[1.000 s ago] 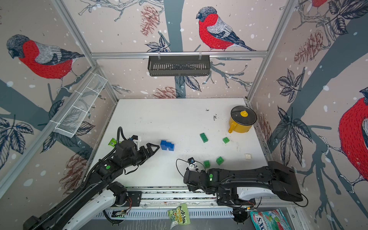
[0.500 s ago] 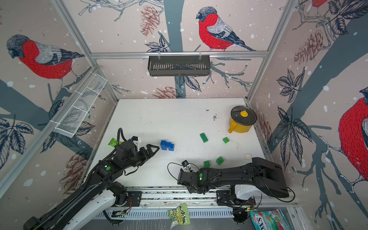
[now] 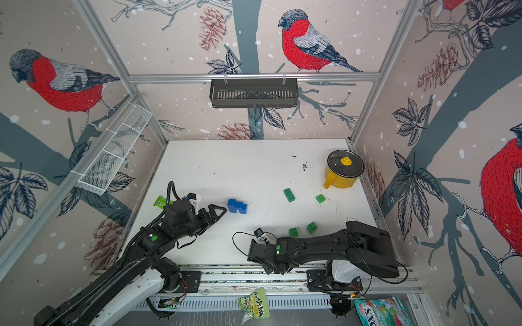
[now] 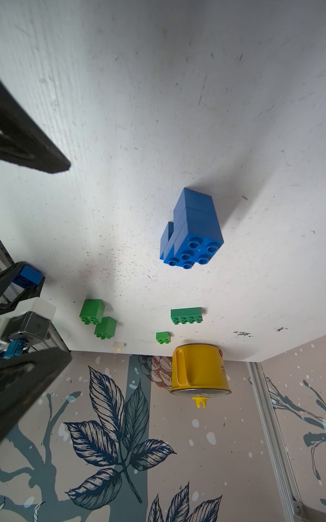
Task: Assemble the letter h with lego
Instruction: Pick up the lego brick from the center of the board, then assemble the lego brick with the lego brick.
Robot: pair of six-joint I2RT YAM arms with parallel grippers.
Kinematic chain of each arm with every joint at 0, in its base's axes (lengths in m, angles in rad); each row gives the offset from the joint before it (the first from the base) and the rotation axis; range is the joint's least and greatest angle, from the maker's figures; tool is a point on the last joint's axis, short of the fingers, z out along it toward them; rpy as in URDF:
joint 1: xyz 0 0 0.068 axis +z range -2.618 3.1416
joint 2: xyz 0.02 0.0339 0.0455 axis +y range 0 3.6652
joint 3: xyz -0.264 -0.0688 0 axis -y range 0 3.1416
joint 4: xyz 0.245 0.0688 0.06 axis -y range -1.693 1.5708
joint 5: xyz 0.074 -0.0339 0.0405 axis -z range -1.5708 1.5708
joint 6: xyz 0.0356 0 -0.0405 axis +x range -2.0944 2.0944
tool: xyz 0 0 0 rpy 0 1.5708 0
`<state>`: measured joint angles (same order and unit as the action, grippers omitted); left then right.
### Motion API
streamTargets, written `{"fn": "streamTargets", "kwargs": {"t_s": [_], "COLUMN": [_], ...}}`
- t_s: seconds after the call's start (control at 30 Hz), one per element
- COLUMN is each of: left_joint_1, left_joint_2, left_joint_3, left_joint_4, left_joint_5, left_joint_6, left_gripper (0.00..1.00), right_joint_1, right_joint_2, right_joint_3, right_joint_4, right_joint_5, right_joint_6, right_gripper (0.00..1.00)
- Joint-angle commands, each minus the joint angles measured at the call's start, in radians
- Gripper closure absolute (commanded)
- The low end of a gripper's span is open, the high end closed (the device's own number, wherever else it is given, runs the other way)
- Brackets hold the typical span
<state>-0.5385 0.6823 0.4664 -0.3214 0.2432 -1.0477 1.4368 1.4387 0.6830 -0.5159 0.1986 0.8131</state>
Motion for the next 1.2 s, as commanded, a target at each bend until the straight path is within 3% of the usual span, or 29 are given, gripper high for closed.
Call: {"fn": "streamTargets", "kwargs": {"t_s": [0.0, 0.27, 0.47, 0.53, 0.87, 1.17], "left_joint_1": [0.002, 0.002, 0.002, 0.002, -0.005, -0.171], "left_joint_2": [-0.001, 0.008, 0.009, 0.009, 0.022, 0.181], "left_joint_3": [0.003, 0.003, 0.006, 0.006, 0.028, 0.063], "left_joint_4": [0.016, 0.019, 0.037, 0.060, 0.320, 0.649], "left_joint_5": [0.005, 0.013, 0.039, 0.064, 0.303, 0.337], "left_joint_6": [0.010, 0.012, 0.020, 0.005, -0.293, -0.582], "left_gripper": [0.03, 0.03, 0.03, 0.03, 0.03, 0.03], "right_joint_1": [0.001, -0.001, -0.021, -0.041, -0.188, -0.224], "right_joint_2": [0.002, -0.001, -0.101, -0.175, -0.728, -0.793], "right_joint_3": [0.010, 0.024, 0.049, 0.046, -0.151, -0.200], "right_joint_4": [-0.039, -0.045, -0.031, 0.008, 0.533, 0.744], "right_joint_5": [0.006, 0.015, 0.049, 0.051, -0.020, -0.047], "right_joint_6": [0.005, 0.009, -0.002, -0.021, -0.201, -0.325], "right_gripper": [0.61, 0.69, 0.91, 0.94, 0.99, 0.99]}}
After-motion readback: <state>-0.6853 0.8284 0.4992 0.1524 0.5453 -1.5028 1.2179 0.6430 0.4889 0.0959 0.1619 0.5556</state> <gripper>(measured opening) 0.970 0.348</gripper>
